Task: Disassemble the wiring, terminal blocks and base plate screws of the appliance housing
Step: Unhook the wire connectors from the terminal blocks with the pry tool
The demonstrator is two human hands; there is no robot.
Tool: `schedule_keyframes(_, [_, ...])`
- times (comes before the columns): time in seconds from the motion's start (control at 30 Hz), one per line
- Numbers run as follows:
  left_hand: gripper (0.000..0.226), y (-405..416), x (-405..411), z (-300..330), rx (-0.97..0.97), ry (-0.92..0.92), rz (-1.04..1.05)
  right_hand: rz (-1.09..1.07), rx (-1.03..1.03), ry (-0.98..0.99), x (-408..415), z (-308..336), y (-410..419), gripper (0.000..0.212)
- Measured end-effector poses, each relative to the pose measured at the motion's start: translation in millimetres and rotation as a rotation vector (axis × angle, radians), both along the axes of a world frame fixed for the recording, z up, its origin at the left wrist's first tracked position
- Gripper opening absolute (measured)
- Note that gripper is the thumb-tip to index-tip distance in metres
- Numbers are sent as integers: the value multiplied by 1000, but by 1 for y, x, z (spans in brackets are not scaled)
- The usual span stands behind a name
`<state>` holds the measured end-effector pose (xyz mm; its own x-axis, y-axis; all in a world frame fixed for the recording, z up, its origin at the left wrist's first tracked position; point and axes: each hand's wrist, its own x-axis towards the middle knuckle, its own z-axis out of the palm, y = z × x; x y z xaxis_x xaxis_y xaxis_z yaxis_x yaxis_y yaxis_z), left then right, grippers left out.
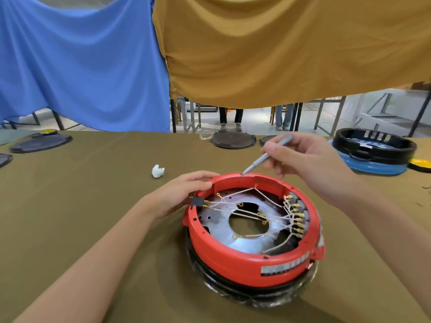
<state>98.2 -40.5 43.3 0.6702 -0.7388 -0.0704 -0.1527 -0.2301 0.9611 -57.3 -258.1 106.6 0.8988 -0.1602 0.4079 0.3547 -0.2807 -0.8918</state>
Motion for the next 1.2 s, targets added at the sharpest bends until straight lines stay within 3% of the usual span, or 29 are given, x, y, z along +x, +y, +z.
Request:
schedule_keyframes(0.13, [34, -9, -1, 11, 108, -63, -29, 13, -84, 31, 21, -4, 0, 23])
schedule_keyframes(0.3, [57, 17, -22, 8, 214, 16, 70, -51, -134, 30, 35, -13, -15, 19])
schedule_keyframes(0.43, [55, 30, -33, 23, 207, -50, 39, -49, -113, 84, 45, -20, -24, 22])
schedule_keyframes(0.63, [62, 9, -8, 44, 323, -46, -189, 16, 27, 105, 46, -24, -28, 31])
schedule_keyframes(0.8, [23, 10, 2, 39, 492, -396, 80, 14, 91, 106, 44, -35, -25, 30])
schedule_keyframes(0.87, [16, 18, -3, 33, 491, -467, 96, 9, 104, 101, 44, -40, -22, 28])
schedule_keyframes(1.2, [36, 0, 8, 28, 487, -675, 34, -86, 109, -23, 36, -58, 5, 8])
